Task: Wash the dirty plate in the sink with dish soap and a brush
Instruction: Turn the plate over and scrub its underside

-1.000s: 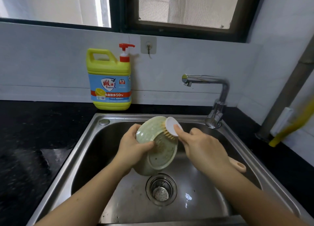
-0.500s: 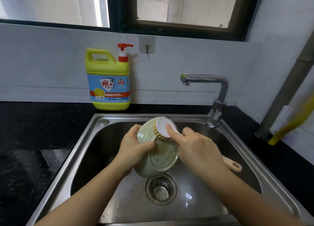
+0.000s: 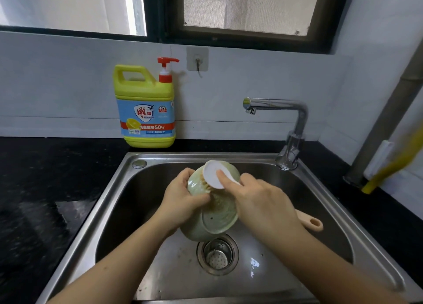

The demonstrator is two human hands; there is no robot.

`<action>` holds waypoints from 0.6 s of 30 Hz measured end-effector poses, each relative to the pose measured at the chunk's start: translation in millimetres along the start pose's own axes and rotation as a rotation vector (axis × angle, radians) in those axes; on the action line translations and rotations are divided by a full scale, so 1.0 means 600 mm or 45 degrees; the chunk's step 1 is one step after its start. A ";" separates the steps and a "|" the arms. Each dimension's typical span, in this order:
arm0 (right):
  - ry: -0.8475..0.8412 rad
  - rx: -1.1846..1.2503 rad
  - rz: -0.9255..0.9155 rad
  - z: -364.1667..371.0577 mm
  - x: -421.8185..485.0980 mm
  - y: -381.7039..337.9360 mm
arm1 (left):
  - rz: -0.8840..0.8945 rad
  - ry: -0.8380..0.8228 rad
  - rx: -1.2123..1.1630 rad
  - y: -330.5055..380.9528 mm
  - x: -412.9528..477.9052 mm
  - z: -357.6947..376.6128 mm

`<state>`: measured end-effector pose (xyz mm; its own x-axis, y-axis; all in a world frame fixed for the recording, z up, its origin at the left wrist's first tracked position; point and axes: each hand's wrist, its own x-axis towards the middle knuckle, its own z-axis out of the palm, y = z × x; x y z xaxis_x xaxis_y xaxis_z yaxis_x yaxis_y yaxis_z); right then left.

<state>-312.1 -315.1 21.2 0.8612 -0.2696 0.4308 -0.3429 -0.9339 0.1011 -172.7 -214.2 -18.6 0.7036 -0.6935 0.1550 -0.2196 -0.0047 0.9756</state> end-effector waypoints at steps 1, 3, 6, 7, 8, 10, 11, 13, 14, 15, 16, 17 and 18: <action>-0.003 -0.006 0.064 -0.003 0.005 0.004 | 0.007 -0.024 0.043 0.000 0.000 0.000; -0.036 -0.037 0.182 -0.003 0.011 0.030 | 0.028 -0.060 0.107 0.000 -0.001 0.001; -0.102 0.071 0.307 0.003 0.009 0.067 | 0.003 -0.041 0.058 -0.001 -0.002 0.000; -0.140 0.088 0.319 0.004 0.007 0.070 | -0.009 -0.016 0.016 -0.001 -0.002 -0.002; -0.180 0.088 0.311 0.000 0.006 0.070 | -0.024 0.012 -0.030 -0.001 -0.001 -0.005; -0.225 0.075 0.278 0.000 0.005 0.067 | -0.042 0.064 -0.101 0.000 0.003 -0.012; -0.205 0.079 0.261 -0.002 0.006 0.064 | -0.047 0.085 -0.126 0.000 0.004 -0.015; -0.140 0.083 0.218 -0.002 0.005 0.054 | -0.053 0.093 -0.158 0.000 0.006 -0.019; -0.098 0.088 0.176 0.000 0.003 0.047 | -0.057 0.072 -0.169 0.001 0.006 -0.020; -0.070 0.101 0.139 0.002 0.003 0.043 | -0.065 0.044 -0.173 0.001 0.005 -0.019; -0.042 0.106 0.124 0.005 0.003 0.042 | -0.071 0.018 -0.175 0.002 0.004 -0.018; -0.048 0.100 0.136 0.007 0.006 0.044 | -0.078 0.008 -0.180 0.001 0.004 -0.017; -0.067 0.082 0.167 0.011 0.009 0.049 | -0.082 0.018 -0.190 0.001 0.005 -0.016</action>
<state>-315.4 -345.7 20.5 0.8295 -0.4007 0.3890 -0.4307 -0.9024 -0.0113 -164.4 -209.1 -16.0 0.7227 -0.6849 0.0928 -0.0719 0.0590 0.9957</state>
